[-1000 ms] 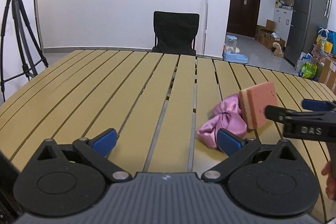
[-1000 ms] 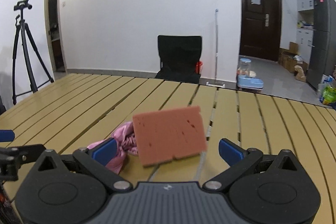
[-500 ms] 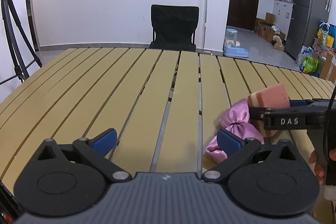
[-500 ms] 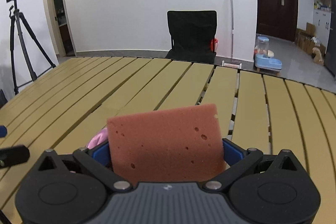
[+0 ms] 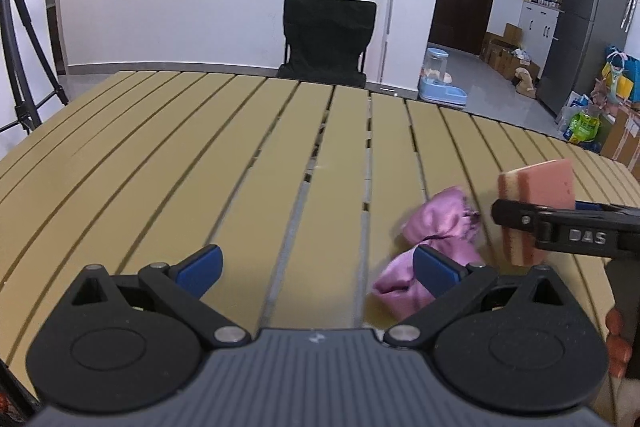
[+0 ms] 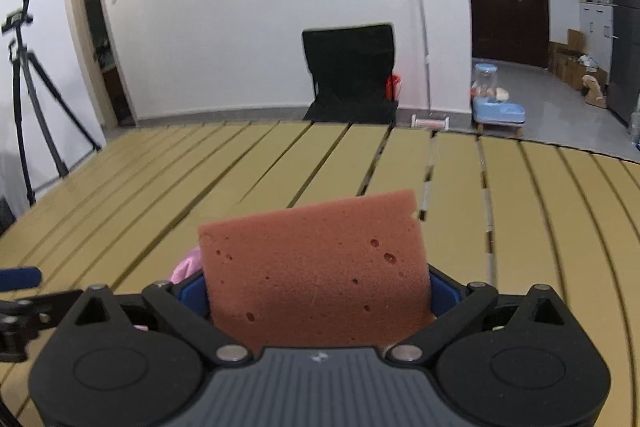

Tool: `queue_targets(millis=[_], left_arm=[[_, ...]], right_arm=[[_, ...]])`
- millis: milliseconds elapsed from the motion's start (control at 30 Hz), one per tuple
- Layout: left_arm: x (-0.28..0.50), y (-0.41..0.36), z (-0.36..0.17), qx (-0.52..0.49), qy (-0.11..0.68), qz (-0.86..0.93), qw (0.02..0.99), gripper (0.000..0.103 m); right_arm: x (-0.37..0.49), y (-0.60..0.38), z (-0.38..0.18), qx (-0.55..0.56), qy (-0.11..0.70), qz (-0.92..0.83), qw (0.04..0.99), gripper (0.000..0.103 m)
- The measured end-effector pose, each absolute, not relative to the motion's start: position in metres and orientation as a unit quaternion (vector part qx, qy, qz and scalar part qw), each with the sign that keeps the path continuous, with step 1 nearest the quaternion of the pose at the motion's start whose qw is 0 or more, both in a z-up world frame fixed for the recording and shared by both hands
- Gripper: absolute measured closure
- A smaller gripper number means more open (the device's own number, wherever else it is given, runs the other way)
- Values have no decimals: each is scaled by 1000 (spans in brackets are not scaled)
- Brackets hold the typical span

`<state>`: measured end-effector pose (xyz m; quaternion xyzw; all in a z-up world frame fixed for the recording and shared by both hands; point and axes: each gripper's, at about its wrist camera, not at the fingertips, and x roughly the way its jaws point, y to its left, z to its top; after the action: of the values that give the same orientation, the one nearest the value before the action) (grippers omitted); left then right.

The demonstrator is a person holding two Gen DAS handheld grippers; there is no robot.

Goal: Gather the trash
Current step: 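Grasp the pink sponge with the right tool while the left tool grasps the pink satin scrunchie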

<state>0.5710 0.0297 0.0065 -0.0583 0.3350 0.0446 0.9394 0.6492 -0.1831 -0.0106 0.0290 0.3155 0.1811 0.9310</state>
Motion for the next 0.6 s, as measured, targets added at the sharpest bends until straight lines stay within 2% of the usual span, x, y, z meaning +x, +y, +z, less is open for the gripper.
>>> queue_targets(millis=[300, 600], left_arm=[[591, -11, 12, -52, 339, 17, 939, 0], [611, -51, -12, -5, 354, 22, 935, 3]], right_arm=[[614, -234, 8, 36, 285, 127, 949, 2], [591, -267, 1, 21, 288, 103, 952, 2]])
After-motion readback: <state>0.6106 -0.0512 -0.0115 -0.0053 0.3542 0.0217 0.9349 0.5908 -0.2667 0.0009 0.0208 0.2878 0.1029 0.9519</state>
